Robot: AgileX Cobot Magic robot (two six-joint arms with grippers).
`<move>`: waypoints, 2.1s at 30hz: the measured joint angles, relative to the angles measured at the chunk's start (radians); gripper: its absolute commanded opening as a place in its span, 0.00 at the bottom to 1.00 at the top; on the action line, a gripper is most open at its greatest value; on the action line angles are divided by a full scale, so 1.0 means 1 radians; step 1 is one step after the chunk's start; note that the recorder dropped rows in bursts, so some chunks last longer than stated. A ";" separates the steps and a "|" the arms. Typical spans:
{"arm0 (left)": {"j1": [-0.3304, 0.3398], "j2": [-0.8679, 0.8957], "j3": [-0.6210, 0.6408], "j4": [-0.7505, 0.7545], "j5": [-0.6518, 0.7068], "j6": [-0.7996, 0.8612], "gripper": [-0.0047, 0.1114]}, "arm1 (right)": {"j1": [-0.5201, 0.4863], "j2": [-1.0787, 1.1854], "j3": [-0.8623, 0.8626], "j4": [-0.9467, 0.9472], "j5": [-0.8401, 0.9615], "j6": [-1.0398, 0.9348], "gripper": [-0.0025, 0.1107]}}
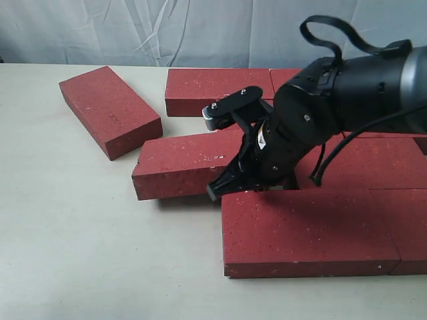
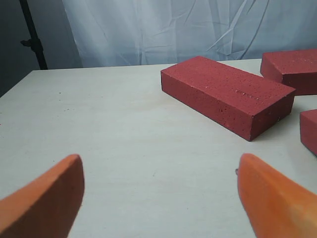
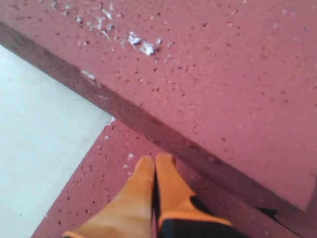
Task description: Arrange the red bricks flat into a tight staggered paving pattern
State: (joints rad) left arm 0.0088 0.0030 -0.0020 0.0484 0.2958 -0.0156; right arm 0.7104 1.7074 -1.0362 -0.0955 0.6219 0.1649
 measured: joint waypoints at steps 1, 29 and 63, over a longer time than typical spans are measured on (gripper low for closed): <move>0.000 0.000 0.000 0.000 0.000 0.000 0.72 | 0.000 -0.015 0.000 -0.004 0.008 0.000 0.01; 0.000 0.000 0.000 0.000 0.000 0.000 0.72 | 0.002 -0.015 0.000 0.026 -0.023 -0.010 0.01; 0.000 0.000 0.000 0.000 0.000 0.000 0.72 | -0.125 0.069 0.000 -0.199 -0.058 0.237 0.01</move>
State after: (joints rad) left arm 0.0088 0.0030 -0.0020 0.0484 0.2958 -0.0156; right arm 0.5849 1.7766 -1.0362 -0.2945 0.5639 0.4020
